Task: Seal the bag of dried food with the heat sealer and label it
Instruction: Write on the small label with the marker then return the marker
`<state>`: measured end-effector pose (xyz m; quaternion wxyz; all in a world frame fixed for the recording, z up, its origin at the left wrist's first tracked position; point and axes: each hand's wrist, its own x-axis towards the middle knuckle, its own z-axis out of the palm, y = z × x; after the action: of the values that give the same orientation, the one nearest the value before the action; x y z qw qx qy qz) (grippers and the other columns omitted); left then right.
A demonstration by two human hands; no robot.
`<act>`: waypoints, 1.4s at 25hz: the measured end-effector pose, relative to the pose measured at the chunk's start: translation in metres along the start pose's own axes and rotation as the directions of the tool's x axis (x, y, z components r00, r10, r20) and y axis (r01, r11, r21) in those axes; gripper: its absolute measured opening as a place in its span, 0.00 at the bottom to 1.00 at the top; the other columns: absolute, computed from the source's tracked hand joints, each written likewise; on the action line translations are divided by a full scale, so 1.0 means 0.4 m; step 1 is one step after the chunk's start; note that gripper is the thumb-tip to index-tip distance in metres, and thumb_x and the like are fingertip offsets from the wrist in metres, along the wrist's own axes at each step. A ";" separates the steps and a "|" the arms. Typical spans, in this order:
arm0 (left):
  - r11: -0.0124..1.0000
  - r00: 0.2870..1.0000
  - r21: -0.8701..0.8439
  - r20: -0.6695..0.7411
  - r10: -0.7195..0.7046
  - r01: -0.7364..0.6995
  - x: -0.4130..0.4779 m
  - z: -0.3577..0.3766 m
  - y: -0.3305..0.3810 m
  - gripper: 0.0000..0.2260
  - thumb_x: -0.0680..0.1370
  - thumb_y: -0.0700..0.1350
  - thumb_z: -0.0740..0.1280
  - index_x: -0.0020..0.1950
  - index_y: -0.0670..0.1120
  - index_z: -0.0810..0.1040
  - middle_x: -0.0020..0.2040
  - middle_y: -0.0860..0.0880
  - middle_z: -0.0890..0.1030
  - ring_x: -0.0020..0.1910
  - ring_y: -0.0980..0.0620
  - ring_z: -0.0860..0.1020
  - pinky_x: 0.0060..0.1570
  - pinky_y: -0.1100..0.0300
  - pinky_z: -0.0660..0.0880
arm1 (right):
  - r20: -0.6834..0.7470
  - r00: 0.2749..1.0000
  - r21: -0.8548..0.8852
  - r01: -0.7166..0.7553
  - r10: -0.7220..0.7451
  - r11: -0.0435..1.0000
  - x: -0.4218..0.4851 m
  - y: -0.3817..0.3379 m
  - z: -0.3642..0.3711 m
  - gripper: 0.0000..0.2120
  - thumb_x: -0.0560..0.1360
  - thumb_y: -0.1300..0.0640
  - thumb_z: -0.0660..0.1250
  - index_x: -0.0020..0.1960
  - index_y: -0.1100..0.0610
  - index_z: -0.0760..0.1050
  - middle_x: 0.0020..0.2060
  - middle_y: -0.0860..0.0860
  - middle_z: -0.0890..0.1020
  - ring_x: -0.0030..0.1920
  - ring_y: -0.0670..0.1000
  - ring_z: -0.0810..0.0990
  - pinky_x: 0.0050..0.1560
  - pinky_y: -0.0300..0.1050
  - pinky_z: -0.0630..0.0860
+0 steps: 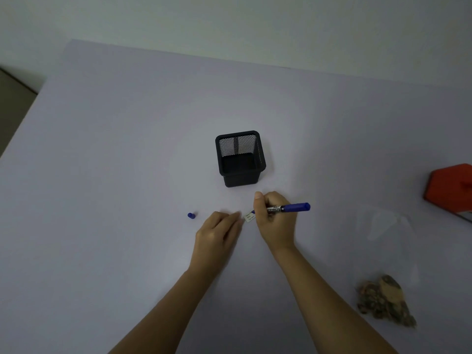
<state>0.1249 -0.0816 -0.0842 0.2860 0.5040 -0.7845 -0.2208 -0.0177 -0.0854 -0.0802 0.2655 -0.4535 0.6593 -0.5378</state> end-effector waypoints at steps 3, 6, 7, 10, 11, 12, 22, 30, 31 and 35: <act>1.000 1.000 0.008 -0.012 0.001 -0.001 -0.002 0.012 -0.002 0.12 0.76 0.45 0.65 0.50 0.38 0.83 0.39 0.45 0.80 0.37 0.52 0.77 0.39 0.65 0.74 | -0.011 1.000 -0.019 0.002 -0.002 1.000 0.006 0.012 0.009 0.21 0.75 0.53 0.61 0.29 0.67 0.68 0.24 0.60 0.73 0.26 0.58 0.73 0.28 0.50 0.72; 1.000 1.000 0.011 -0.018 -0.004 0.004 -0.005 0.016 -0.006 0.12 0.76 0.46 0.65 0.50 0.39 0.83 0.39 0.45 0.79 0.36 0.52 0.76 0.37 0.65 0.74 | -0.015 1.000 -0.037 0.004 -0.005 0.999 0.006 0.022 0.008 0.21 0.76 0.54 0.60 0.29 0.67 0.67 0.24 0.60 0.72 0.25 0.59 0.71 0.26 0.54 0.71; 1.000 1.000 0.012 -0.020 0.000 0.000 -0.004 0.016 -0.008 0.12 0.76 0.45 0.66 0.51 0.39 0.83 0.39 0.45 0.79 0.35 0.53 0.76 0.36 0.65 0.74 | -0.014 1.000 -0.038 -0.002 0.002 0.999 0.007 0.024 0.009 0.21 0.76 0.54 0.60 0.29 0.66 0.66 0.23 0.60 0.71 0.24 0.58 0.71 0.25 0.54 0.71; 0.999 0.999 0.022 -0.019 0.027 -0.027 -0.003 0.017 -0.006 0.11 0.76 0.45 0.66 0.53 0.40 0.83 0.38 0.46 0.78 0.34 0.53 0.74 0.34 0.65 0.73 | -0.010 1.000 -0.043 -0.016 0.015 0.999 0.010 0.024 0.011 0.20 0.76 0.54 0.59 0.29 0.65 0.66 0.24 0.59 0.71 0.25 0.57 0.70 0.24 0.55 0.71; 0.999 0.999 0.024 -0.016 0.034 -0.033 -0.002 0.017 -0.005 0.11 0.76 0.45 0.66 0.53 0.40 0.82 0.37 0.46 0.78 0.34 0.53 0.73 0.34 0.65 0.72 | -0.009 1.000 -0.047 -0.013 0.012 0.999 0.011 0.024 0.011 0.20 0.76 0.54 0.59 0.29 0.65 0.66 0.24 0.59 0.71 0.24 0.57 0.70 0.24 0.54 0.71; 0.999 0.999 0.024 -0.013 0.035 -0.035 -0.001 0.017 -0.004 0.11 0.76 0.45 0.66 0.53 0.41 0.82 0.37 0.46 0.77 0.34 0.53 0.73 0.34 0.65 0.71 | -0.007 1.000 -0.050 -0.007 0.007 0.999 0.011 0.025 0.012 0.20 0.76 0.54 0.59 0.29 0.65 0.66 0.24 0.59 0.71 0.24 0.57 0.70 0.24 0.54 0.71; 0.999 1.000 0.032 -0.010 0.016 -0.016 0.000 0.019 -0.005 0.10 0.76 0.44 0.68 0.52 0.41 0.83 0.37 0.46 0.76 0.34 0.53 0.72 0.35 0.66 0.70 | 0.012 0.999 -0.068 0.043 -0.042 0.997 0.008 0.027 0.012 0.19 0.76 0.56 0.59 0.30 0.65 0.66 0.24 0.58 0.70 0.26 0.52 0.68 0.25 0.45 0.69; 0.998 0.999 0.042 0.008 0.037 -0.038 -0.001 0.014 -0.003 0.10 0.76 0.45 0.67 0.51 0.42 0.83 0.37 0.46 0.77 0.34 0.54 0.72 0.35 0.68 0.68 | 0.012 0.999 -0.051 0.042 -0.042 0.998 0.006 0.024 0.011 0.18 0.76 0.57 0.60 0.29 0.64 0.66 0.24 0.55 0.69 0.26 0.53 0.67 0.26 0.41 0.67; 0.999 0.999 0.041 0.010 0.036 -0.036 -0.001 0.015 -0.004 0.10 0.76 0.45 0.67 0.51 0.42 0.83 0.37 0.46 0.77 0.34 0.54 0.72 0.36 0.68 0.68 | 0.010 0.999 -0.050 0.044 -0.043 0.998 0.007 0.024 0.011 0.18 0.76 0.57 0.60 0.29 0.64 0.66 0.24 0.55 0.69 0.26 0.53 0.67 0.26 0.41 0.67; 0.999 0.999 0.039 0.003 0.033 -0.033 0.000 0.016 -0.006 0.10 0.76 0.45 0.67 0.51 0.41 0.83 0.37 0.46 0.77 0.34 0.54 0.72 0.35 0.68 0.69 | 0.008 0.999 -0.043 0.033 -0.033 0.999 0.005 0.028 0.014 0.19 0.76 0.56 0.59 0.29 0.65 0.65 0.24 0.58 0.69 0.26 0.53 0.66 0.26 0.40 0.66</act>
<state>0.1221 -0.0820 -0.0903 0.2789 0.4960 -0.7972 -0.2014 -0.0176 -0.0897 -0.0921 0.2493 -0.4718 0.6621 -0.5262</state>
